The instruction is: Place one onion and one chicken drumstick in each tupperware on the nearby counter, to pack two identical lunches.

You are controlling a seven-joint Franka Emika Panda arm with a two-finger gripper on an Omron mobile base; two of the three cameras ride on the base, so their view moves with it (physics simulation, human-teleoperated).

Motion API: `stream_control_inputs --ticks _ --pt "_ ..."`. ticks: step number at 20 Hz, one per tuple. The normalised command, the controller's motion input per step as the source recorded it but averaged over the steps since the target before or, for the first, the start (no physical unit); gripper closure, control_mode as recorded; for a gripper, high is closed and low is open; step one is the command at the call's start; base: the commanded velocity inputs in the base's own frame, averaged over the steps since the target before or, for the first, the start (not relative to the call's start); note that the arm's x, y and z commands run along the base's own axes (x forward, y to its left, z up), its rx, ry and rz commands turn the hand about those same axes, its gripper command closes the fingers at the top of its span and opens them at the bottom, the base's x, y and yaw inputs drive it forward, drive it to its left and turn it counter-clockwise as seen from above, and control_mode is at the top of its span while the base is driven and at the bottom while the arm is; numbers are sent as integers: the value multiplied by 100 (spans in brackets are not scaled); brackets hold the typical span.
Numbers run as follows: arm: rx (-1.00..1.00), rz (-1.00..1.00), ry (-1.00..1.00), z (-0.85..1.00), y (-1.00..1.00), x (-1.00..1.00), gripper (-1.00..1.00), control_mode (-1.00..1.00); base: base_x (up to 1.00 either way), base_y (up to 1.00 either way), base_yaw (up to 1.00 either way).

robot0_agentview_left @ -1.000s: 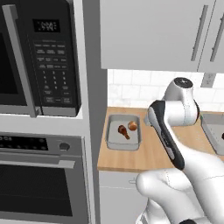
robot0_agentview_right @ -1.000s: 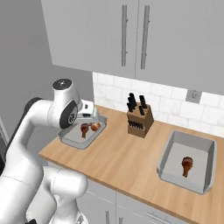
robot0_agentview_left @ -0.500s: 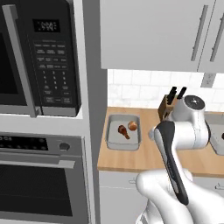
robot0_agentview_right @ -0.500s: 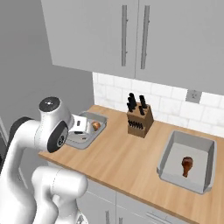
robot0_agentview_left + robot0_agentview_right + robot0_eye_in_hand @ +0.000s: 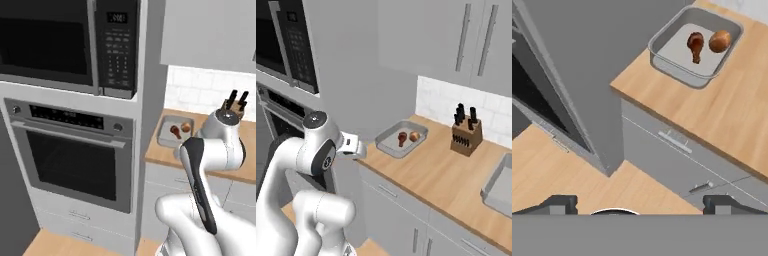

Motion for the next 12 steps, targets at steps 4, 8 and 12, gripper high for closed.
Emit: stream_control_inputs --ticks 4,8,12 --pt "0 0 0 0 0 0 -100 100 0 55 90" --pt "0 0 0 0 0 0 -100 100 0 73 87" --pt "0 0 0 0 0 0 -100 100 13 71 79"
